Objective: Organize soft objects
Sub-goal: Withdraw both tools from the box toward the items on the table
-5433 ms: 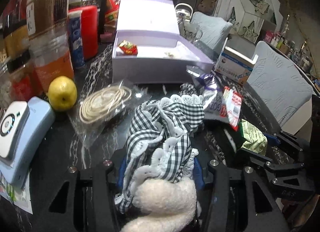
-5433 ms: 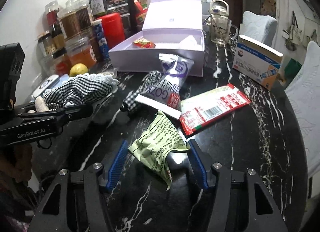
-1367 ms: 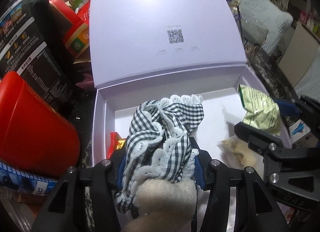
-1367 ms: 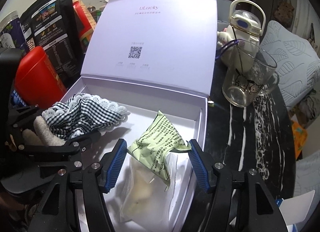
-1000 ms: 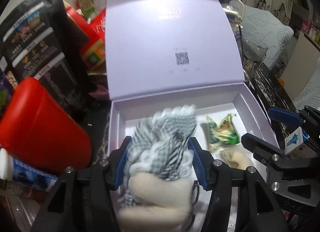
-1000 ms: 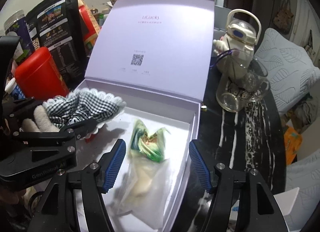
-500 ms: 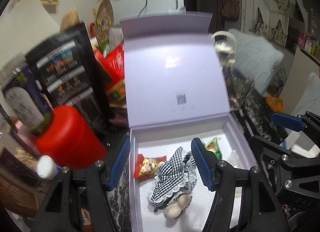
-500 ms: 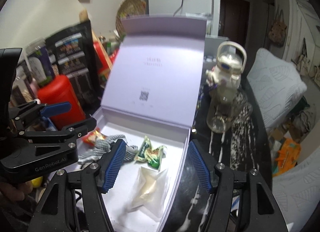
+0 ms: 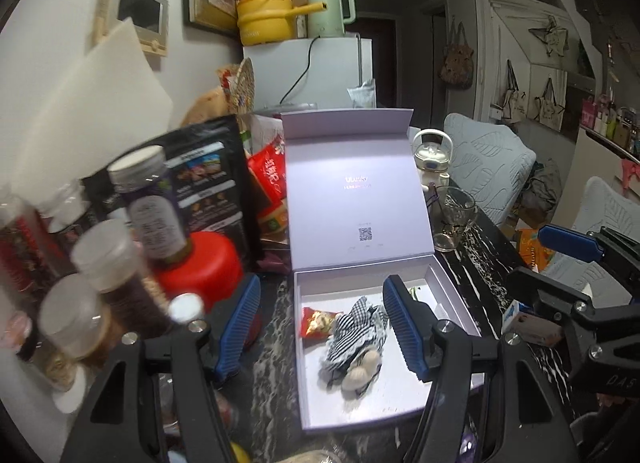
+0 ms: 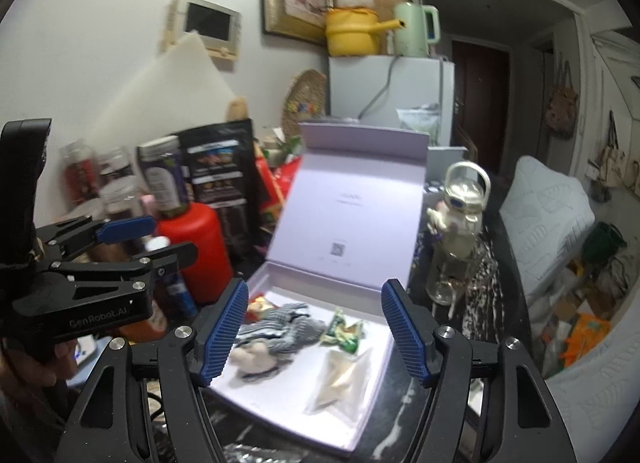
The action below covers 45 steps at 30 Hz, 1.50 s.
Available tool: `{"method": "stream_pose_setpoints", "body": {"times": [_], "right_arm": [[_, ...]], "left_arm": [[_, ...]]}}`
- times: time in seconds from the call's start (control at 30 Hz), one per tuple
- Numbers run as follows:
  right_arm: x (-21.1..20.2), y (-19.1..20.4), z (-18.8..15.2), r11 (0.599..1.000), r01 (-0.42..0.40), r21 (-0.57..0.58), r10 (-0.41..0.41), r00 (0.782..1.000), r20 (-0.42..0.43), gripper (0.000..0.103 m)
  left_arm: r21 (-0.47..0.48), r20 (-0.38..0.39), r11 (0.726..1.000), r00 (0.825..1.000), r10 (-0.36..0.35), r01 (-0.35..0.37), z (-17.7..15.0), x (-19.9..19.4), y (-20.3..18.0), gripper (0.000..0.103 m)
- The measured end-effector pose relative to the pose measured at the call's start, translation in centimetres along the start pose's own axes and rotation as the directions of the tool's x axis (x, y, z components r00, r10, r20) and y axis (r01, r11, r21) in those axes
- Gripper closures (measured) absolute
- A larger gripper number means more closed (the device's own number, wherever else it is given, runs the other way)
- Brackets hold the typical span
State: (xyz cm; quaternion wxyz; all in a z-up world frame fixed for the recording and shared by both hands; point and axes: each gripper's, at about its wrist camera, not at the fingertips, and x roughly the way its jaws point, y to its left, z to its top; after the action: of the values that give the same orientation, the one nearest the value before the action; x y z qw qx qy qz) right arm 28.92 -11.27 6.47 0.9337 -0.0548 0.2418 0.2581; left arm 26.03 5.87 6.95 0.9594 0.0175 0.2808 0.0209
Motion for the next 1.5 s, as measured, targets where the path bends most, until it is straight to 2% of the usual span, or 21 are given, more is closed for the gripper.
{"method": "stream_pose_setpoints", "body": {"times": [0.33, 0.6, 0.77, 0.97, 1.23, 1.4, 1.5], "right_arm": [[-5.6, 4.5, -1.3, 0.998, -0.032, -0.055, 0.035, 0.998, 0.058, 0.029], [-8.5, 7.2, -4.0, 0.997, -0.044, -0.057, 0.047, 0.998, 0.046, 0.018], [-9.1, 7.7, -6.1, 0.999, -0.035, -0.029, 0.036, 0.999, 0.011, 0.017], [-9.2, 8.1, -8.6, 1.0, -0.009, -0.009, 0.009, 0.999, -0.04, 0.017], [-8.4, 7.9, -11.9, 0.999, 0.008, 0.041, -0.003, 0.994, -0.113, 0.017], [-7.4, 7.8, -13.9, 0.998, 0.022, 0.062, -0.012, 0.988, -0.152, 0.017], [-6.8, 7.7, -15.2, 0.997, 0.024, 0.075, -0.011, 0.985, -0.173, 0.017]], "left_arm": [[0.012, 0.04, 1.0, 0.999, -0.009, 0.008, -2.7, -6.5, 1.7, 0.037], [0.026, 0.025, 0.999, 0.999, -0.032, 0.032, -6.0, -8.3, 1.9, 0.037], [0.022, -0.012, 0.999, 0.999, -0.035, 0.035, -8.2, -8.3, 2.0, 0.037], [-0.001, -0.071, 0.997, 0.995, -0.071, 0.071, -11.1, -7.2, 2.4, 0.037], [-0.012, -0.139, 0.995, 0.985, -0.104, 0.104, -14.4, -5.5, 2.5, 0.037], [0.002, -0.196, 0.992, 0.972, -0.127, 0.129, -16.7, -3.8, 2.2, 0.037], [0.029, -0.237, 0.992, 0.965, -0.109, 0.12, -17.9, -2.8, 1.7, 0.037]]}}
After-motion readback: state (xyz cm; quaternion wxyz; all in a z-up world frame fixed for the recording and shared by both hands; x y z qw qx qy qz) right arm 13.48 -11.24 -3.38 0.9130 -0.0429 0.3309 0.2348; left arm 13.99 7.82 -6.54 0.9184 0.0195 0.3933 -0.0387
